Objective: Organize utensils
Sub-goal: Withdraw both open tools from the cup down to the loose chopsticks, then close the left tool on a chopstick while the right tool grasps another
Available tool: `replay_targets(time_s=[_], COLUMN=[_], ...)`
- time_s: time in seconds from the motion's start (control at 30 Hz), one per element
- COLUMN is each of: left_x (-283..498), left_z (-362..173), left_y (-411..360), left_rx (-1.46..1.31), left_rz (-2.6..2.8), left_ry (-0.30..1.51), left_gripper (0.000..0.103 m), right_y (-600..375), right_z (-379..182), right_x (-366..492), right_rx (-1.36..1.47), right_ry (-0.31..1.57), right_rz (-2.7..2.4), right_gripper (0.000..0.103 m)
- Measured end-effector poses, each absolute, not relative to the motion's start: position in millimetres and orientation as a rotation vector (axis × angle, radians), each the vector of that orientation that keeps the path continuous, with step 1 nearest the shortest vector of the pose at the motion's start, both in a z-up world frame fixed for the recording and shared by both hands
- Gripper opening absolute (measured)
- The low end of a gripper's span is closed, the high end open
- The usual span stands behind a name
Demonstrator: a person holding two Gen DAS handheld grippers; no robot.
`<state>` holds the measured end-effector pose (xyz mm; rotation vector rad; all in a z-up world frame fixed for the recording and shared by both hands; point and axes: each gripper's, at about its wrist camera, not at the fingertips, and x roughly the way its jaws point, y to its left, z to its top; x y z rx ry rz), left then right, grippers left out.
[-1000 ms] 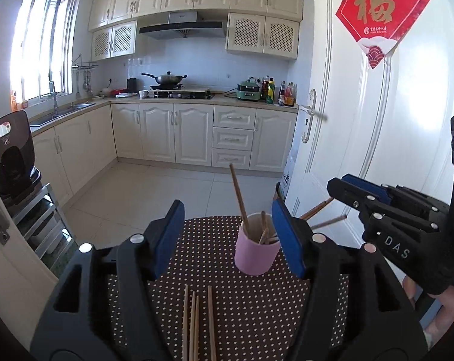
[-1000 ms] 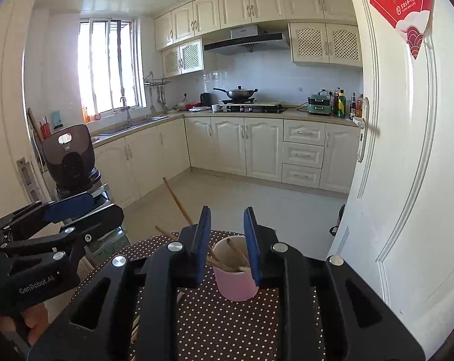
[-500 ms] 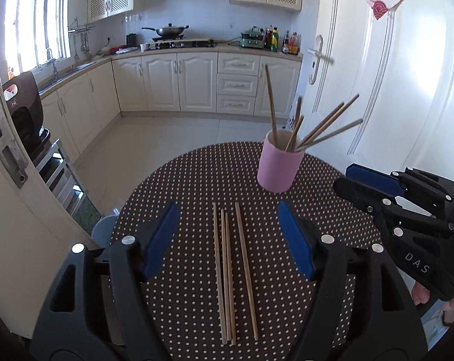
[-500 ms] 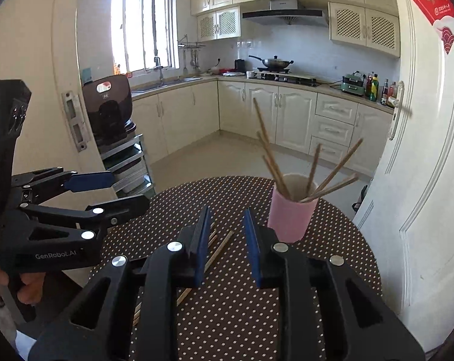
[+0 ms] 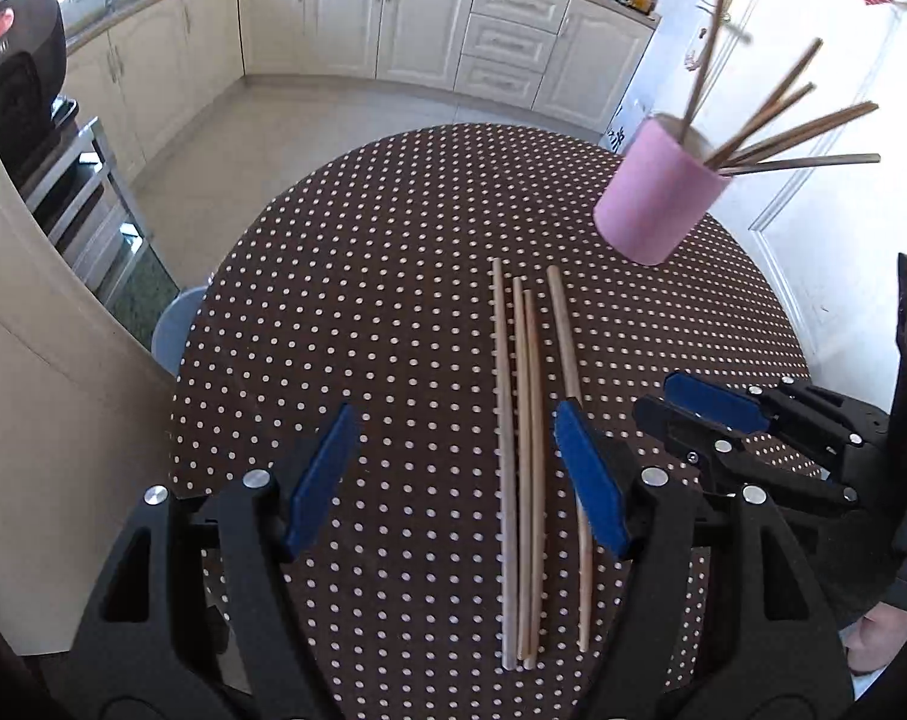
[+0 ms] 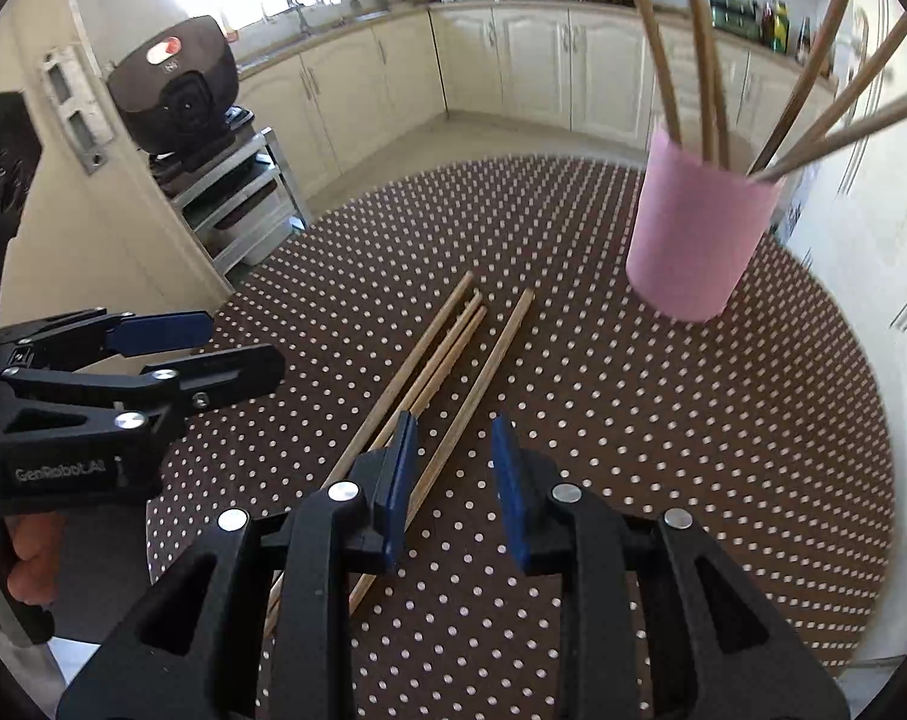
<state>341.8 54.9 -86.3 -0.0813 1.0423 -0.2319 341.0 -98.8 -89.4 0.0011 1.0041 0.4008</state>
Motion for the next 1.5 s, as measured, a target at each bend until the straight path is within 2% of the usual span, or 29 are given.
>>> replay_targets(time_s=[0.13,0.47,0.57,0.63,0.9,1.1,1.3,1.37,1.43,1.47,1.5], left_x=[353,380,385,389,405,415,416,416,415,415,412], left_z=[-97,-127,-131,-134,-142,-146,-149,-150,-149,-149,-150], left_y=[61,57,51,45,24,11,-10,-18,-22,-24,-29], left_rx=[-0.108,-0.130,-0.130,-0.116,-0.075,-0.023,0.106,0.125,0.122,0.124,0.129], left_rz=[-0.225,-0.254,-0.275,-0.281,-0.274,-0.236,-0.207,-0.205,-0.212,-0.212,-0.211], left_ry=[1.060,1.121,1.132,1.137,1.153,1.148,1.128,1.118,1.115,1.114,1.112], left_gripper=[0.069,0.068,0.068,0.062,0.059,0.040,0.035,0.029,0.012,0.007,0.007], right_y=[-95,-82,-81,-79,-95,-110,-108,-110,-113,-114,-115], right_z=[-106,-127,-131,-132,-132,-131,-129,-129,-128,-127,-125], right_x=[358,383,389,395,390,383,381,379,379,377,375], right_rx=[0.055,-0.018,-0.044,-0.036,-0.059,-0.054,-0.054,-0.049,-0.044,-0.038,-0.036], right_ry=[1.061,1.101,1.090,1.095,1.121,1.126,1.120,1.118,1.114,1.109,1.106], right_rz=[0.398,0.331,0.337,0.355,0.391,0.412,0.421,0.427,0.431,0.436,0.440], right_gripper=[0.024,0.024,0.013,0.011,0.008,0.007,0.007,0.007,0.006,0.005,0.005])
